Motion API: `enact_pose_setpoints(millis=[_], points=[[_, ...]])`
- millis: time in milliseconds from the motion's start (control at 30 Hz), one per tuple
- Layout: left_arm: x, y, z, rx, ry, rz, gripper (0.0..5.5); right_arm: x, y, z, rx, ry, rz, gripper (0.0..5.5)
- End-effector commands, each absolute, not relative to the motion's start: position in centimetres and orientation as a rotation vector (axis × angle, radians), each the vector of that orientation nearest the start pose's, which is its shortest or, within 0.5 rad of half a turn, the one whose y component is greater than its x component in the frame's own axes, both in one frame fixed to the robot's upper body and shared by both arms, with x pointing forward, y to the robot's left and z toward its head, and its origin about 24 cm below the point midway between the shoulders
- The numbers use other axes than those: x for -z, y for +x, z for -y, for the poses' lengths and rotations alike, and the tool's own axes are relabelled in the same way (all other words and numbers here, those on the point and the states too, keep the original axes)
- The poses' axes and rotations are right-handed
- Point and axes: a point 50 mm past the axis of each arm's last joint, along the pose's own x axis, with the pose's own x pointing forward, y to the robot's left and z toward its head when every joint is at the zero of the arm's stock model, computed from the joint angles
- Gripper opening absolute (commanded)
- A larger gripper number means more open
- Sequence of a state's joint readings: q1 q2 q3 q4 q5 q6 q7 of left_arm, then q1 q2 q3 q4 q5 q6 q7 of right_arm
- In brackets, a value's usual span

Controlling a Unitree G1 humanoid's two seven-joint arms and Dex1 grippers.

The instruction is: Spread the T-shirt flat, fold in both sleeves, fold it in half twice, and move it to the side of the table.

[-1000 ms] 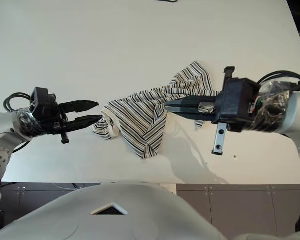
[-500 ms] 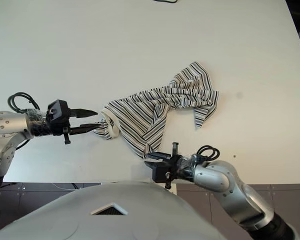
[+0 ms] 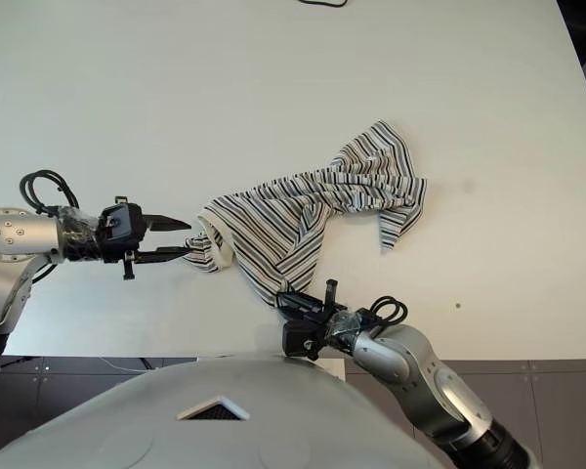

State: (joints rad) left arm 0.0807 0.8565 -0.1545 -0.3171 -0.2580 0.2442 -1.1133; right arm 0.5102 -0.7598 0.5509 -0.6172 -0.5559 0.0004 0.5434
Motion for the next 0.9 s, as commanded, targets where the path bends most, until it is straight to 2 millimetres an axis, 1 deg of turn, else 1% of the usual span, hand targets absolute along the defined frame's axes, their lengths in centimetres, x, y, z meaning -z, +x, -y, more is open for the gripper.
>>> enact_pose_setpoints(millis=[33,167,300,500,633,767,900], points=[[-7.8,19.6,-20.2,1.31,0.517,-0.463,1.84,-1.5,8.0,13.6,-1.24,-0.997,-0.335,1.06],[-7.7,19.7,-20.1,1.306,0.528,-0.456,1.84,-1.3,8.5,14.1,-1.22,-1.039,-0.323,1.06],[-7.6,19.9,-20.1,1.302,0.541,-0.453,1.84,-1.3,9.0,14.0,-1.199,-1.054,-0.3,1.06],[-7.5,19.9,-20.2,1.306,0.551,-0.452,1.84,-1.1,9.9,14.1,-1.167,-1.142,-0.256,1.06],[-7.5,20.0,-20.4,1.303,0.558,-0.452,1.84,-1.2,9.8,14.5,-1.167,-1.193,-0.241,1.06],[-7.3,20.1,-20.3,1.3,0.561,-0.447,1.84,-1.7,10.0,13.6,-1.179,-1.207,-0.163,1.06],[-7.3,20.1,-20.4,1.299,0.564,-0.447,1.84,-2.5,9.9,12.6,-1.184,-1.184,-0.073,1.06]])
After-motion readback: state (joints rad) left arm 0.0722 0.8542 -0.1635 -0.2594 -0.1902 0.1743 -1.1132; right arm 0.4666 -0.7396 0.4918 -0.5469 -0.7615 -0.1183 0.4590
